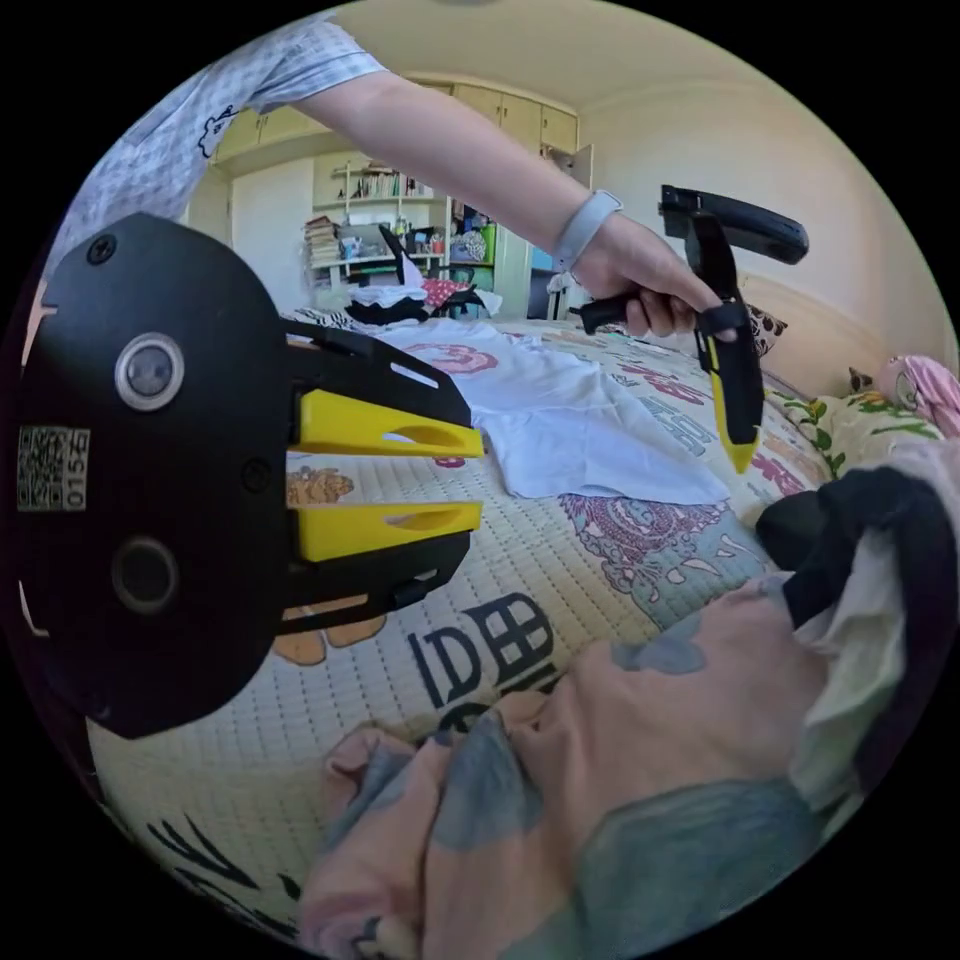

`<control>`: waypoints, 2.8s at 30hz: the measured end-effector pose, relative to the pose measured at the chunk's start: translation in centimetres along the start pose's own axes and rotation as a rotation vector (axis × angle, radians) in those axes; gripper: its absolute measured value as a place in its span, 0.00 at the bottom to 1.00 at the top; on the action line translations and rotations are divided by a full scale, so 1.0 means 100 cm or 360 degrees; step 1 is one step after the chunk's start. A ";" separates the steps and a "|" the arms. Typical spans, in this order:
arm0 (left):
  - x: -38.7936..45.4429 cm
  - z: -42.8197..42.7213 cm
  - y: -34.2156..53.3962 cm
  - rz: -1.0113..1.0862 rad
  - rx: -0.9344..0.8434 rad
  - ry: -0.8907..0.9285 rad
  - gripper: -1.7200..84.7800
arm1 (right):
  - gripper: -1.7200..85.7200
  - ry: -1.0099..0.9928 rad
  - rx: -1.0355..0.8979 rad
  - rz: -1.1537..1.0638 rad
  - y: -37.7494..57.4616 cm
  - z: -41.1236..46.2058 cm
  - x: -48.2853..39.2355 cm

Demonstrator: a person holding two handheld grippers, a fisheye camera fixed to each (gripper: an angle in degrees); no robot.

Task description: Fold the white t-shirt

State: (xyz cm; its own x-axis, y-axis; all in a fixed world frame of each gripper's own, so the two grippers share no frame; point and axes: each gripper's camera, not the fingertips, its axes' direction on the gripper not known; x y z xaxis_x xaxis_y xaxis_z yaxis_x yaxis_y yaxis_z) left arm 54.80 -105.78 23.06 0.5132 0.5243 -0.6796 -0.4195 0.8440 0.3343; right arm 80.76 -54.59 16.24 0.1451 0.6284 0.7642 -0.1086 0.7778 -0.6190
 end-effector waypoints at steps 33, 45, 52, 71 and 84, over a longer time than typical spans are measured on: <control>-0.303 -0.053 0.433 -0.0881 0.0493 0.0420 0.02 | 0.07 0.0289 -0.0585 -0.0801 -0.061 0.228 -0.104; -0.299 -0.100 0.466 -0.0764 0.0515 0.0540 0.02 | 0.02 0.0445 -0.0570 -0.0769 -0.116 0.320 -0.104; -0.323 -0.160 0.574 -0.0963 0.0771 0.0614 0.02 | 0.02 0.0544 -0.0696 -0.0691 -0.115 0.376 -0.109; -0.406 -0.310 0.994 -0.2337 0.1200 0.0199 0.05 | 0.10 0.0190 -0.1062 -0.1451 -0.176 0.850 -0.445; -0.333 -0.406 1.078 -0.2208 0.1371 0.0314 0.01 | 0.05 0.0735 -0.1270 -0.1342 -0.206 1.116 -0.506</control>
State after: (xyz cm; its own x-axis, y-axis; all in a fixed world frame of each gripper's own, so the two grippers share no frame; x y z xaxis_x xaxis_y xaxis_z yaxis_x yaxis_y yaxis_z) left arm -37.94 -36.90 55.24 -0.0070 -0.6047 -0.7964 0.8006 0.4738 -0.3668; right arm -34.12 -101.64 10.58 0.2283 -0.2502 0.9409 0.7887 0.6141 -0.0281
